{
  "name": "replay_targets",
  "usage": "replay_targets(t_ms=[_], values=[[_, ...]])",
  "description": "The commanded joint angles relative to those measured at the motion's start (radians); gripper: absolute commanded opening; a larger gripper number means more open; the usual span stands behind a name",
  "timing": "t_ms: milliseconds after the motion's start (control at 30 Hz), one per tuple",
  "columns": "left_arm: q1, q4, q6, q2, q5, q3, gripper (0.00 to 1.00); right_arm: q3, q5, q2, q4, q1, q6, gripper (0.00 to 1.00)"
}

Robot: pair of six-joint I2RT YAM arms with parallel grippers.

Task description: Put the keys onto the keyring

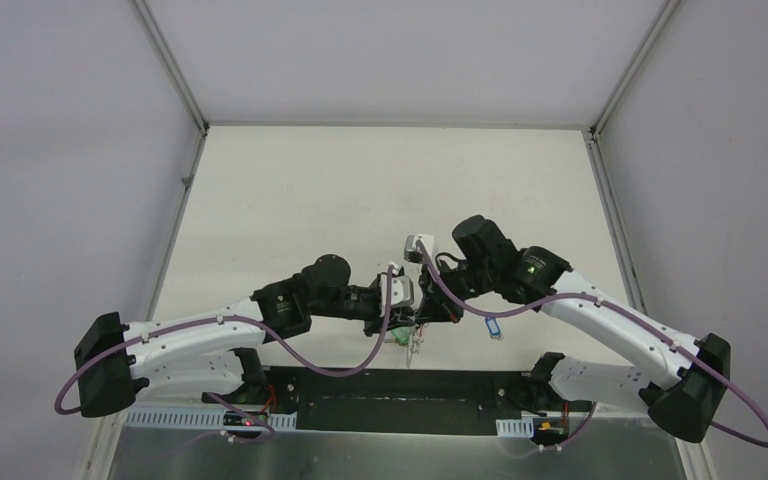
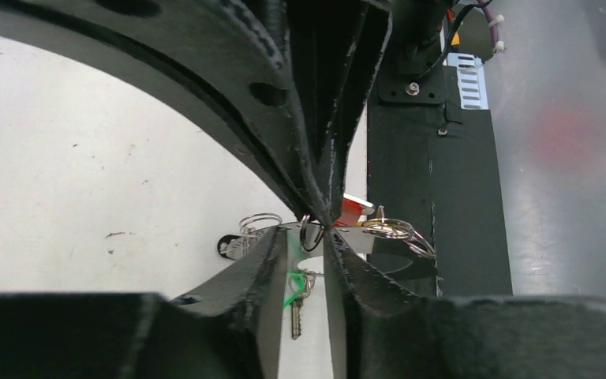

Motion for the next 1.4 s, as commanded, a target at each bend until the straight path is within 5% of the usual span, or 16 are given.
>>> replay_targets(t_ms=[0,167,400,567,733,1067,1367], values=[[-0.008,0.059,-0.007,0.017,0.051,0.018,0.2,0.037,-0.038,-0.003,0.038,-0.003,0.023,0.0],[-0.008,0.075,-0.003,0.003,0.068,0.013,0.0,0.03,-0.015,-0.007,0.041,-0.003,0.03,0.0],[-0.008,0.159,-0.028,-0.042,0.072,-0.033,0.0,0.025,0.012,-0.015,0.06,-0.003,0.036,0.0],[-0.008,0.165,-0.048,-0.065,0.037,-0.047,0.0,0.019,0.107,-0.05,0.075,-0.007,0.065,0.43],[-0.008,0.178,-0.083,-0.102,-0.03,-0.061,0.0,-0.045,0.15,-0.17,0.169,-0.012,0.118,0.55],[-0.008,0.51,-0.11,-0.176,-0.049,-0.176,0.0,-0.269,0.053,-0.496,0.546,-0.013,0.095,0.53],[-0.008,0.692,-0.102,-0.186,0.019,-0.226,0.0,-0.278,-0.089,-0.451,0.626,-0.013,0.063,0.37]])
